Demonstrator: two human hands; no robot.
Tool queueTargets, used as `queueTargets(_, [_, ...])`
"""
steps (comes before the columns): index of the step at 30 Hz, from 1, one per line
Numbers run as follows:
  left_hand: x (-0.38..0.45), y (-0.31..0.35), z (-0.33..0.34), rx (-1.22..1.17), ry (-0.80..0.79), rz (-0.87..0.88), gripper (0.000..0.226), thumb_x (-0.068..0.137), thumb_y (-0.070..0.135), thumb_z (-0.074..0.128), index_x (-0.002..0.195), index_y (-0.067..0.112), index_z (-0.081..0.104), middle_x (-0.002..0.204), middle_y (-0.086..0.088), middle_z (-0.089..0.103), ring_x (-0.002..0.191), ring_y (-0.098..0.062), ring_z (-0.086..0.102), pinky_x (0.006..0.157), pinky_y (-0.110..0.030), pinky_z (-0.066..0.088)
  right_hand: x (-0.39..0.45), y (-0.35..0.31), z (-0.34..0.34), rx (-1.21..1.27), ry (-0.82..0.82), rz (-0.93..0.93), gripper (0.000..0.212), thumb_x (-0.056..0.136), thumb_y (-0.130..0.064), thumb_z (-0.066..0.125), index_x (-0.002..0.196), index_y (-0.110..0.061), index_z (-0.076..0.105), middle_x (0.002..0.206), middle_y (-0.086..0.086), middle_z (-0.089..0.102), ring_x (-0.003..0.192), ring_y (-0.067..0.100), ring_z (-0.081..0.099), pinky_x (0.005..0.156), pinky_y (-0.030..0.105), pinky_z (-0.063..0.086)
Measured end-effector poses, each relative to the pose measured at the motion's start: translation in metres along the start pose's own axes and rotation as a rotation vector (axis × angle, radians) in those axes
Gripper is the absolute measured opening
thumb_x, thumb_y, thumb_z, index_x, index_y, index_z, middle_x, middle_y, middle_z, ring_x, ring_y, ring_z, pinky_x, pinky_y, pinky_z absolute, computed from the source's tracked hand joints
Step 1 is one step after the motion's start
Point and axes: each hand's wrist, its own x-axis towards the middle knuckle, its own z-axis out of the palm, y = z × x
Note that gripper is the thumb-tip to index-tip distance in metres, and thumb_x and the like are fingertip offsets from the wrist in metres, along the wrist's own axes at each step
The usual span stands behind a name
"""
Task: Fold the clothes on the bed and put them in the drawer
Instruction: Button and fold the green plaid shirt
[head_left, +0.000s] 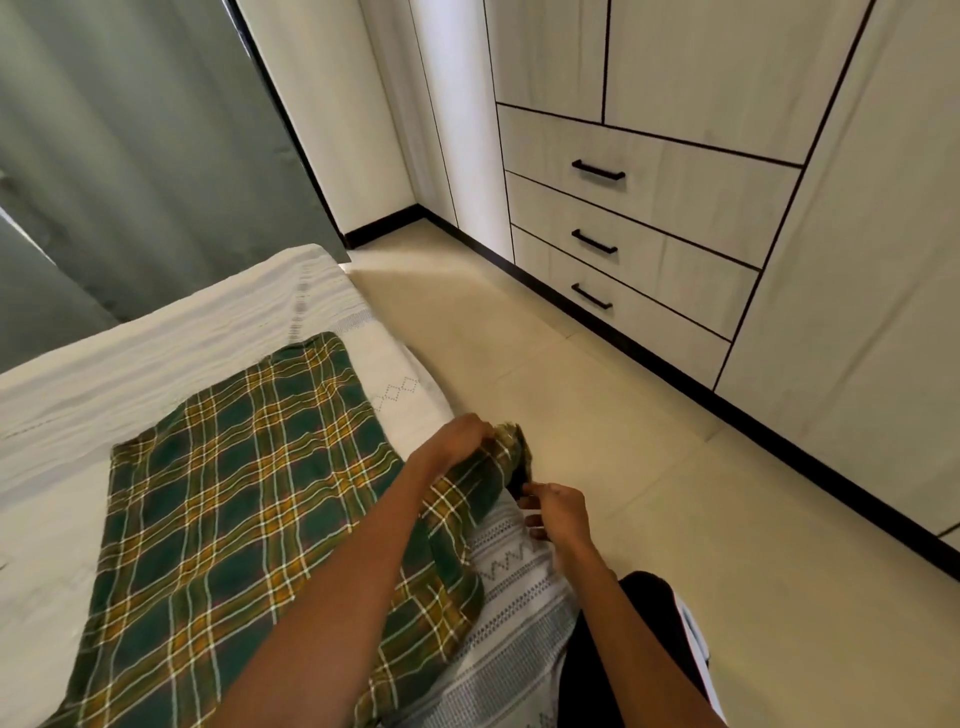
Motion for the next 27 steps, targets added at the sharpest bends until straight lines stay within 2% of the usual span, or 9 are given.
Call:
queueTargets(3, [-0.02,-0.006,-0.012,-0.6,-0.035,-0.088,0.03,0.101,0.032,0.043,0.103,0.01,0.063,0.107,-0.013,0.066,0.105,-0.029,0.059,0.095,-0.039,0.044,0.001,-0.005,0.008,0.136,-0.041,0.049,0.024,0.098,-0.022,0.06,0.103,-0.002,0.073,0.081,0.009,0.076,0.073,0.024,0.07,0.064,0.032,0.058])
queueTargets(5, [-0.023,-0.017,-0.022,-0.708,-0.16,-0.089,0.042,0.1,0.036,0.038,0.112,0.005,0.064,0.113,-0.019,0.068,0.11,-0.033,0.061,0.097,-0.041,0.046,-0.002,-0.008,0.015,0.22,-0.14,0.059,0.031,0.099,-0.038,0.06,0.111,-0.012,0.07,0.097,0.009,0.077,0.093,0.026,0.072,0.087,0.04,0.059])
queueTargets(9, [-0.02,-0.022,-0.028,-0.479,-0.182,-0.083,0.039,0.1,0.038,0.042,0.116,0.01,0.065,0.115,-0.014,0.07,0.111,-0.031,0.063,0.107,-0.046,0.043,-0.013,-0.026,0.024,0.59,-0.339,-0.056,0.031,0.102,-0.03,0.055,0.133,-0.031,0.055,0.122,0.01,0.07,0.114,0.031,0.066,0.099,0.05,0.052])
queueTargets(12, [-0.013,-0.019,-0.028,-0.134,0.063,0.05,0.022,0.101,0.034,0.051,0.104,0.019,0.066,0.109,-0.002,0.066,0.106,-0.021,0.058,0.11,-0.046,0.039,-0.017,-0.041,0.018,0.679,-0.192,-0.109,0.039,0.1,-0.007,0.055,0.127,-0.035,0.058,0.103,0.014,0.071,0.084,0.025,0.07,0.074,0.04,0.061])
queueTargets(15, [-0.015,-0.012,-0.025,-0.119,0.112,0.127,0.017,0.1,0.035,0.056,0.105,0.02,0.062,0.1,0.003,0.062,0.099,-0.018,0.056,0.101,-0.04,0.044,-0.017,-0.047,0.01,0.459,-0.14,-0.096,0.035,0.097,-0.006,0.058,0.123,-0.029,0.062,0.092,0.011,0.068,0.055,0.012,0.052,0.045,0.023,0.045])
queueTargets(18, [-0.023,-0.005,-0.015,-0.177,-0.001,0.116,0.029,0.093,0.038,0.065,0.119,0.028,0.059,0.105,0.009,0.059,0.095,-0.01,0.056,0.078,-0.024,0.044,-0.018,-0.04,0.007,0.052,-0.003,-0.035,0.015,0.097,-0.023,0.061,0.109,-0.018,0.068,0.093,0.012,0.072,0.054,0.013,0.053,0.046,0.025,0.045])
queueTargets(21, [-0.023,-0.008,-0.01,-0.25,-0.004,0.149,0.03,0.095,0.023,0.061,0.124,0.032,0.06,0.111,0.008,0.059,0.1,-0.011,0.056,0.086,-0.027,0.049,-0.023,-0.024,0.008,-0.208,-0.046,0.061,0.053,0.098,-0.056,0.05,0.09,-0.007,0.069,0.073,0.009,0.068,0.05,0.016,0.054,0.047,0.024,0.044])
queueTargets(24, [-0.024,-0.012,-0.012,-0.364,0.017,0.166,0.032,0.098,0.012,0.055,0.123,0.031,0.062,0.113,0.005,0.062,0.105,-0.016,0.058,0.089,-0.029,0.048,-0.029,-0.024,0.009,-0.163,-0.146,0.038,0.064,0.099,-0.066,0.039,0.093,-0.009,0.069,0.075,0.009,0.071,0.058,0.018,0.061,0.053,0.026,0.052])
queueTargets(27, [-0.024,-0.015,-0.015,-0.416,0.044,0.164,0.034,0.099,0.01,0.051,0.121,0.031,0.065,0.115,0.002,0.064,0.108,-0.019,0.058,0.087,-0.028,0.049,-0.023,-0.029,0.01,0.084,-0.272,0.055,0.042,0.099,-0.052,0.053,0.117,-0.016,0.064,0.107,0.014,0.073,0.095,0.031,0.07,0.078,0.043,0.062])
